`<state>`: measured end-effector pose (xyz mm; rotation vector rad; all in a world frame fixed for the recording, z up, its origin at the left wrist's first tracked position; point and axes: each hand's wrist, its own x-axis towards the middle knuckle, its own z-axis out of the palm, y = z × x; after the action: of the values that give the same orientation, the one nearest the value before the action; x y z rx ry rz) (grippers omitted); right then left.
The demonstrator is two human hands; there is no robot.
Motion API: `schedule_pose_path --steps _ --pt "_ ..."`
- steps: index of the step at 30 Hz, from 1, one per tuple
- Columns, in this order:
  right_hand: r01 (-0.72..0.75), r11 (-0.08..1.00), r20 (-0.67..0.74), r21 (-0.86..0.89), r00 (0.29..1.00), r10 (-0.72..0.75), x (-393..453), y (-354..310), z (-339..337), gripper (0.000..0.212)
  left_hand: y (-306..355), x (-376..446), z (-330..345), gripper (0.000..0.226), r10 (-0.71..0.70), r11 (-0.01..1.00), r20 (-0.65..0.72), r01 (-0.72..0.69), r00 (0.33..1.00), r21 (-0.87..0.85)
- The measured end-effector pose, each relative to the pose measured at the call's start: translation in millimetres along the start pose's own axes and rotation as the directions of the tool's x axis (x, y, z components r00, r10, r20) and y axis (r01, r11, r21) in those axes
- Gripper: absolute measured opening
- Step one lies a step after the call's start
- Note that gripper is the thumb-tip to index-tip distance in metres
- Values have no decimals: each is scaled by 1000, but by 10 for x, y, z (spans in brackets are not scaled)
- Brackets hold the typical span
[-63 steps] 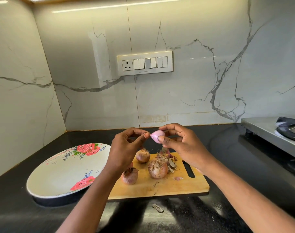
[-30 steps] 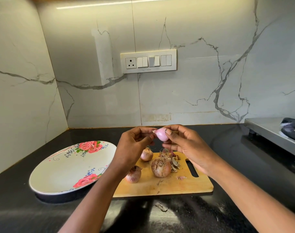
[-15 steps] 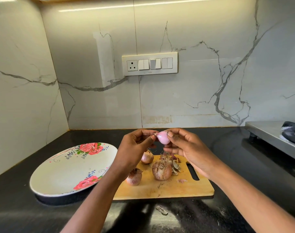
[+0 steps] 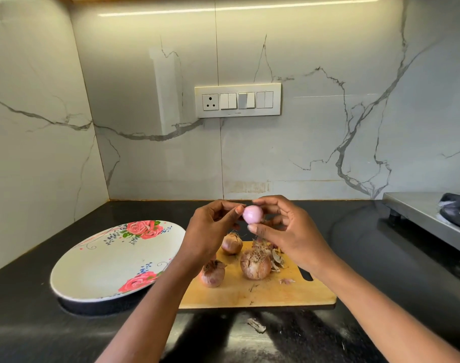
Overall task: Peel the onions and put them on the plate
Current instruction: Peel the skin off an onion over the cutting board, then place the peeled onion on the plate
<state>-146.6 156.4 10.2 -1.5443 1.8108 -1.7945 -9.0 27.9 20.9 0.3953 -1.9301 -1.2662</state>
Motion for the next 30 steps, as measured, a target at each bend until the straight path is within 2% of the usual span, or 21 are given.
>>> schedule_pose_path --steps 2,5,8,11,18,23,27,30 --pt "38 992 -44 -121 998 -43 -6 7 22 48 -28 7 4 21 -9 1000 7 8 1000 24" --pt "103 972 -109 -213 986 -129 -3 40 34 47 -44 3 16 31 4 997 29 -6 1000 78" --pt "150 893 -158 -424 959 -236 11 88 -15 43 -52 8 11 30 47 980 -43 -37 998 196" --pt "156 853 -150 -499 953 -262 17 104 -73 45 -65 32 -27 29 54 972 -124 -24 991 235" --pt "163 875 -105 -457 966 -234 7 97 -32 42 -75 46 -55 26 47 957 -128 -8 991 289" --pt "134 939 -98 -317 980 -173 -11 81 10 30 -83 52 -83 28 18 969 -145 19 989 248" --pt "60 976 -84 -211 993 -80 19 67 16 42 -62 41 -121 28 -12 975 -136 42 991 219" --pt "35 982 -19 -186 999 -39 61 -41 91 40 -53 1 -265 23 -25 969 -140 59 990 242"
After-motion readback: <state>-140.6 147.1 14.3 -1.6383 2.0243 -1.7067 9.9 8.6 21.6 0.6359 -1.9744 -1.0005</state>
